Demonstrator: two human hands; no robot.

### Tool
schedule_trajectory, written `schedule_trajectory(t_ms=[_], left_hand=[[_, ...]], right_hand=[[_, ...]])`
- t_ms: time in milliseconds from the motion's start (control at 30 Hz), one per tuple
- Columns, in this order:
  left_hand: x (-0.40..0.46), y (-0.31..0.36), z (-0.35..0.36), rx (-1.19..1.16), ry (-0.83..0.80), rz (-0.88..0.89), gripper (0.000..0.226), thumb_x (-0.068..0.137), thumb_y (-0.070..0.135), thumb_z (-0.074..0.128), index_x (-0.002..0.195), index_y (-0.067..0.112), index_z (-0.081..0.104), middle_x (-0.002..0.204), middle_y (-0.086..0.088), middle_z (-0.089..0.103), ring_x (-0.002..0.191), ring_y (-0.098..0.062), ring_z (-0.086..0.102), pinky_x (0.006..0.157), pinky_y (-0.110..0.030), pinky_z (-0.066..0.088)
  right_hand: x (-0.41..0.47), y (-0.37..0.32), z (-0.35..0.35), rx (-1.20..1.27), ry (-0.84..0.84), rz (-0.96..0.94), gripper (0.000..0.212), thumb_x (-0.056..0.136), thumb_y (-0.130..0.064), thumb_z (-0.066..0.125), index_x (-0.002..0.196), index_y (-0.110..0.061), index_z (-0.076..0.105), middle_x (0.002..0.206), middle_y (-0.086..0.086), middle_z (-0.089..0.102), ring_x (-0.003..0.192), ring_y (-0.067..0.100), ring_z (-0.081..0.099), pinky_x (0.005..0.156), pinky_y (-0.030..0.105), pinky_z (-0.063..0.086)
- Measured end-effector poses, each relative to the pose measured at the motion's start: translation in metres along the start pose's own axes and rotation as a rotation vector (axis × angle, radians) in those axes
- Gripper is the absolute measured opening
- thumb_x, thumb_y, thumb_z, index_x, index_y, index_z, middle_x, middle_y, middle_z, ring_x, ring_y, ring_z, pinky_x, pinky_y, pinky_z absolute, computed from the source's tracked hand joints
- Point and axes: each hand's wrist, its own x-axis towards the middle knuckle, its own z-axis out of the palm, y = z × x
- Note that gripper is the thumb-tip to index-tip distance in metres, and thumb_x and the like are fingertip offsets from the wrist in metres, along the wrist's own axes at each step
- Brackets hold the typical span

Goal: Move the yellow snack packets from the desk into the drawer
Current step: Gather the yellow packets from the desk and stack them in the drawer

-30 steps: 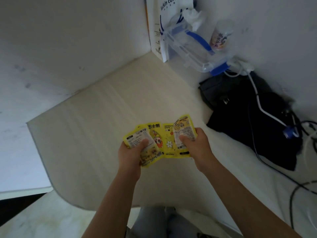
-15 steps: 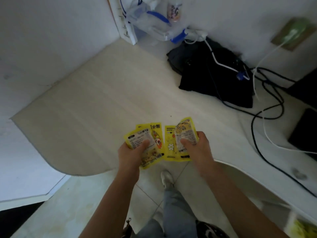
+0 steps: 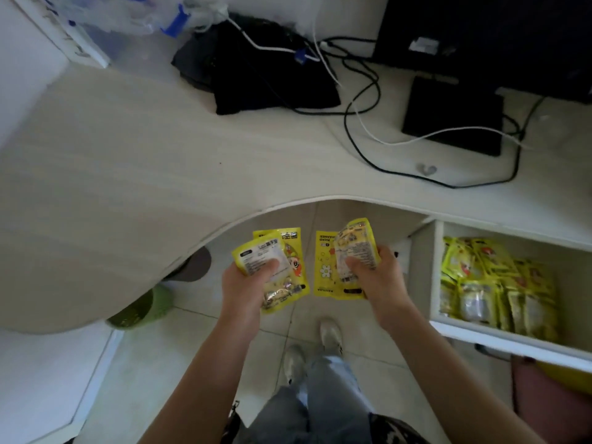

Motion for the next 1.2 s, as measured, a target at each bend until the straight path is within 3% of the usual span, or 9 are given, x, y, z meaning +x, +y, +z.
schedule_trajectory(t_ms=[200,333,467,567,700,900,1033,1100,1200], left_hand=[[-0.031,-0.028,0.065,0.102,-0.125,0.009,0.023,0.074,0.003,0.076,0.093,0.016,0.073,0.083,-0.004,0.077,0.072,-0.020,0.075,0.052,-0.029,0.055],[-0.055,-0.053,0.117,0.160,-0.184,-0.009,0.022,0.075,0.004,0.075,0.093,0.016,0.073,0.084,-0.005,0.077,0.073,-0.022,0.075,0.052,-0.031,0.056],[-0.082,-0.089,0.177,0.210,-0.197,-0.046,0.021,0.076,0.005,0.076,0.094,0.015,0.072,0.089,-0.007,0.076,0.080,-0.026,0.074,0.071,-0.045,0.060],[-0.108,-0.119,0.222,0.215,-0.197,-0.090,0.021,0.076,0.005,0.075,0.094,0.015,0.072,0.087,-0.007,0.077,0.078,-0.025,0.074,0.066,-0.040,0.060],[-0.136,-0.153,0.276,0.219,-0.191,-0.132,0.021,0.075,0.005,0.076,0.092,0.017,0.072,0.081,-0.001,0.077,0.073,-0.020,0.074,0.060,-0.032,0.057],[-0.148,-0.175,0.337,0.278,-0.218,-0.161,0.018,0.077,0.004,0.069,0.091,0.016,0.072,0.081,-0.005,0.077,0.073,-0.024,0.074,0.056,-0.032,0.056],[-0.132,-0.182,0.373,0.321,-0.204,-0.185,0.021,0.078,0.003,0.064,0.095,0.013,0.071,0.089,-0.012,0.075,0.082,-0.031,0.073,0.064,-0.043,0.060],[-0.120,-0.187,0.393,0.345,-0.208,-0.198,0.025,0.078,0.005,0.065,0.101,0.015,0.069,0.097,-0.013,0.074,0.089,-0.032,0.071,0.077,-0.052,0.059],[-0.099,-0.194,0.425,0.382,-0.205,-0.221,0.032,0.076,0.010,0.070,0.107,0.014,0.065,0.103,-0.013,0.071,0.094,-0.032,0.069,0.086,-0.056,0.056]], right_hand=[[-0.014,0.032,-0.083,0.054,0.131,0.036,0.020,0.082,-0.019,0.071,0.098,-0.019,0.057,0.091,0.003,0.068,0.077,0.018,0.067,0.059,0.031,0.053],[-0.016,0.050,-0.153,0.087,0.188,0.059,0.022,0.083,-0.019,0.071,0.100,-0.020,0.058,0.095,0.004,0.069,0.085,0.022,0.067,0.070,0.037,0.056],[-0.012,0.070,-0.227,0.118,0.201,0.074,0.023,0.084,-0.018,0.070,0.103,-0.019,0.057,0.095,0.005,0.069,0.086,0.022,0.067,0.075,0.041,0.057],[-0.008,0.085,-0.276,0.085,0.178,0.080,0.024,0.083,-0.015,0.068,0.104,-0.014,0.058,0.093,0.006,0.069,0.082,0.024,0.067,0.071,0.040,0.056],[0.001,0.103,-0.331,0.062,0.149,0.112,0.016,0.083,-0.013,0.064,0.090,-0.024,0.055,0.088,0.006,0.067,0.071,0.018,0.062,0.059,0.031,0.052],[0.028,0.121,-0.384,0.102,0.168,0.188,0.018,0.082,-0.010,0.061,0.086,-0.025,0.053,0.088,0.009,0.066,0.075,0.023,0.061,0.070,0.044,0.056],[0.057,0.129,-0.406,0.138,0.187,0.230,0.022,0.082,-0.011,0.064,0.101,-0.019,0.056,0.096,0.013,0.067,0.089,0.030,0.067,0.080,0.052,0.057],[0.077,0.133,-0.415,0.136,0.211,0.242,0.033,0.082,-0.012,0.067,0.112,-0.012,0.052,0.099,0.011,0.066,0.090,0.029,0.067,0.079,0.046,0.058],[0.109,0.136,-0.429,0.150,0.258,0.267,0.041,0.081,-0.014,0.070,0.114,-0.016,0.046,0.097,0.004,0.063,0.086,0.019,0.066,0.066,0.031,0.056]])
